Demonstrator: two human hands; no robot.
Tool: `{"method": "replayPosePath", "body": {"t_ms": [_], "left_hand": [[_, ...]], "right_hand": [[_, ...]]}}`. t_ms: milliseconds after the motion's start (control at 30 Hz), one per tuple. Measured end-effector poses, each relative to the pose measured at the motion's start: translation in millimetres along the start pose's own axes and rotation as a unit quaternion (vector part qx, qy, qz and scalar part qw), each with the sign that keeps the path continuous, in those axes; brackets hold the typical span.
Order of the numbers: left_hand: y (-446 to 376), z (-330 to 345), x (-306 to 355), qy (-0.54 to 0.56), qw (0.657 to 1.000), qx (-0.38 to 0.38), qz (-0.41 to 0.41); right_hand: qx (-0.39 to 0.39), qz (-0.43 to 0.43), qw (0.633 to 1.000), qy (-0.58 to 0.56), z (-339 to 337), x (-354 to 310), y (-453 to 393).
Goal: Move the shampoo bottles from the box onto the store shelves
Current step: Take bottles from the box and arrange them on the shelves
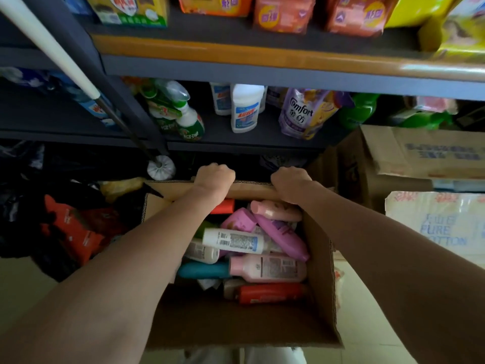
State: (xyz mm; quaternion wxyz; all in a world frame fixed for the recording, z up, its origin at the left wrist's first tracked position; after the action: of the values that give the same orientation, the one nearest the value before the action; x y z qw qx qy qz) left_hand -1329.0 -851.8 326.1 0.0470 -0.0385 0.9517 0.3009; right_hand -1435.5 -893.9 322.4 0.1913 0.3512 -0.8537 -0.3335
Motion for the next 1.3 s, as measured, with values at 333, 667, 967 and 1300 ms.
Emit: {"method": "replayPosePath", "body": {"t_ms": [333, 667, 967, 1300], "left_hand": [[-12.7, -42.0, -12.7, 0.105, 0.991, 0.086, -0.020], [30.2, 67.4, -22.7, 0.251, 0.966, 0.012, -0.057], [11.8, 111.5, -15.3, 0.206, 0.978, 0.012, -0.021], [-12.8, 122.9, 30.6, 0.240, 0.966, -0.013, 0.091]], "right_hand": [[0.012, 0.098, 0.995, -0.010, -28.9, 28.3, -8.8], [0.133, -0.097, 0.984, -0.065, 6.5, -65.5, 7.4], [-0.036, -0.008, 0.992, -0.119, 130.3, -86.0, -72.6], [-0.177, -0.086, 0.933, -0.302, 89.3, -68.4, -52.5]]}}
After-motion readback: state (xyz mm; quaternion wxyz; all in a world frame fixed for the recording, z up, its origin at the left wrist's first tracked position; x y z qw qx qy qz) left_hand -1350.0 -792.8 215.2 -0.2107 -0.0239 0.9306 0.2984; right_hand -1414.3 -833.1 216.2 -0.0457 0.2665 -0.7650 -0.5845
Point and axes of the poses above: each hand's wrist, its own y-axis away from the middle knuckle, its own z-axis out of the palm, x = y × z, the point moved 9 cm from there along -y, towards the middle knuckle, and after that the axes turned 2 degrees about -x, right-handed, at the moved point
